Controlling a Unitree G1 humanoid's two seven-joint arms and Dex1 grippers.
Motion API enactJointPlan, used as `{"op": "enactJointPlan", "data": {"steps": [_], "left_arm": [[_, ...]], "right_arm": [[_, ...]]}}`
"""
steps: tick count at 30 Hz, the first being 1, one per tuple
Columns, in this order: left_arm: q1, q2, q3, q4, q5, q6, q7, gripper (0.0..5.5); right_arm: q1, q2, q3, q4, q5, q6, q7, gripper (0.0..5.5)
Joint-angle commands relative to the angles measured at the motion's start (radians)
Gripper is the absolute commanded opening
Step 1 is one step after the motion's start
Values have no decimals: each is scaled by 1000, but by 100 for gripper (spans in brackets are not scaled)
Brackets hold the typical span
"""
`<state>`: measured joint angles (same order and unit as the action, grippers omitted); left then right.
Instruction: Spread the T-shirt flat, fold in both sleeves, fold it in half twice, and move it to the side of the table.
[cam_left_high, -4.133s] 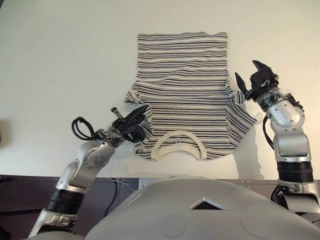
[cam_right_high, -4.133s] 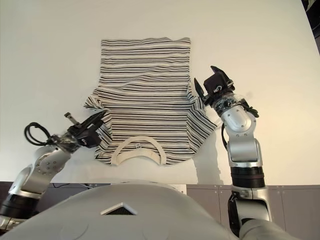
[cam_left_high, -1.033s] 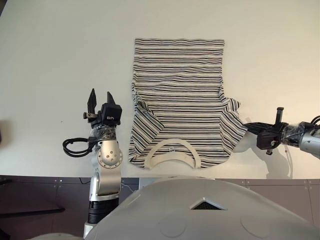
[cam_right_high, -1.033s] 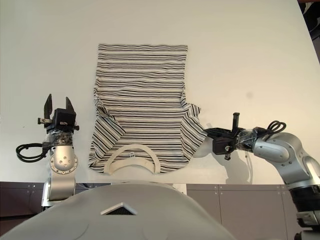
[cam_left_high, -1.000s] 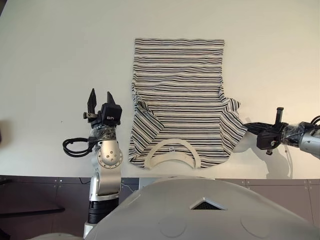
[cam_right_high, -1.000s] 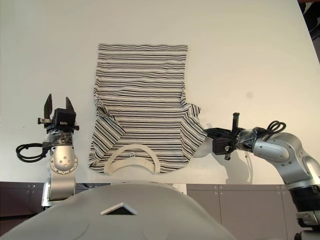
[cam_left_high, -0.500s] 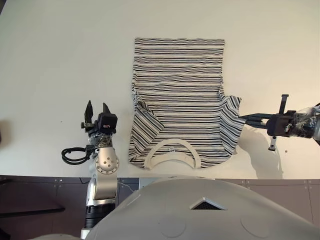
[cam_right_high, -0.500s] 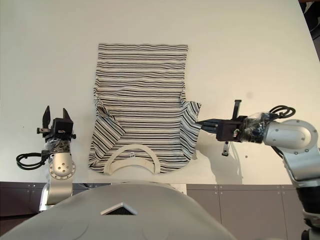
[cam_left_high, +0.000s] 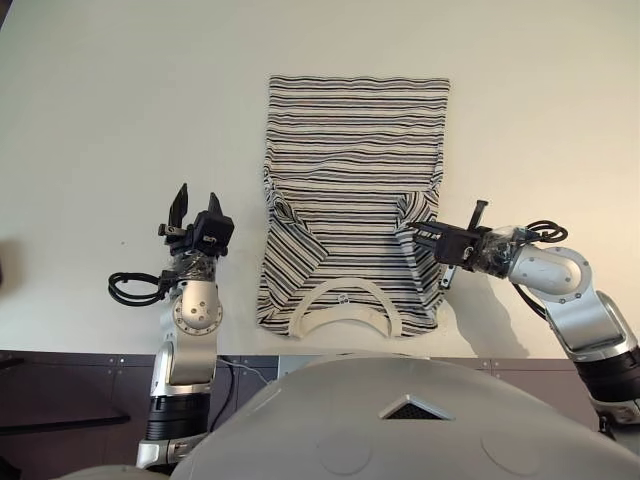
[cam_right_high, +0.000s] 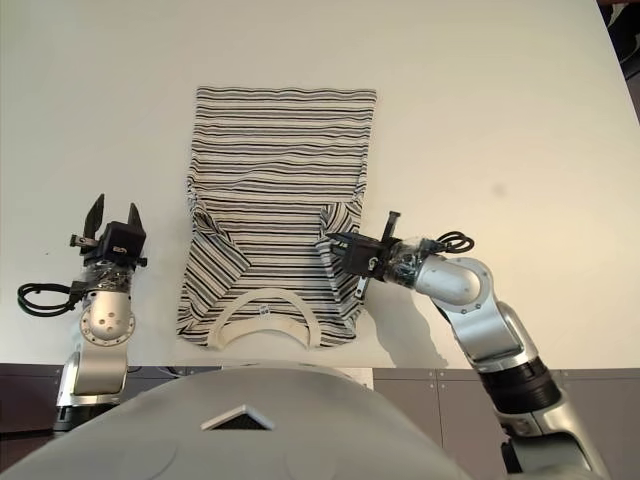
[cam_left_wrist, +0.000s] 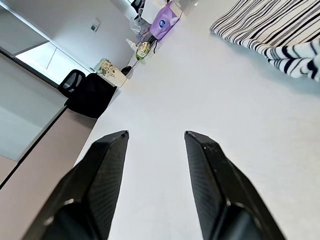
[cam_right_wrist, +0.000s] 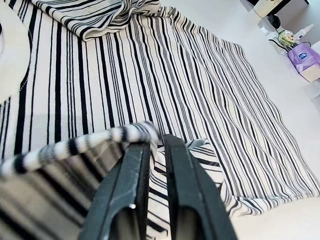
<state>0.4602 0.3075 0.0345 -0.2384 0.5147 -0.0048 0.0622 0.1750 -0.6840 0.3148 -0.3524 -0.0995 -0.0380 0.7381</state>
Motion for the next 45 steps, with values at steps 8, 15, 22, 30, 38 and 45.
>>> {"op": "enactJointPlan", "data": {"steps": [8, 15, 22, 30, 38, 45], "left_arm": [[241, 341, 29, 49, -94, -301, -275, 209], [127, 708, -62, 205, -214, -658, -644, 306], [-31, 767, -255, 238, -184, -838, -796, 341], [-23, 801, -316, 275, -164, -919, -796, 341], [-40, 795, -350, 313, -121, -963, -775, 270], [-61, 800, -393, 331, -112, -985, -780, 138]], "right_arm": [[228, -359, -237, 55, -10, -289, 195, 230], [327, -376, -160, -62, -116, -381, 221, 347], [214, -297, -85, -10, -179, -394, 172, 347], [168, -281, -20, 16, -179, -427, 166, 347], [144, -293, 13, 38, -144, -457, 186, 299], [140, -298, 12, 57, -130, -476, 187, 160]]}}
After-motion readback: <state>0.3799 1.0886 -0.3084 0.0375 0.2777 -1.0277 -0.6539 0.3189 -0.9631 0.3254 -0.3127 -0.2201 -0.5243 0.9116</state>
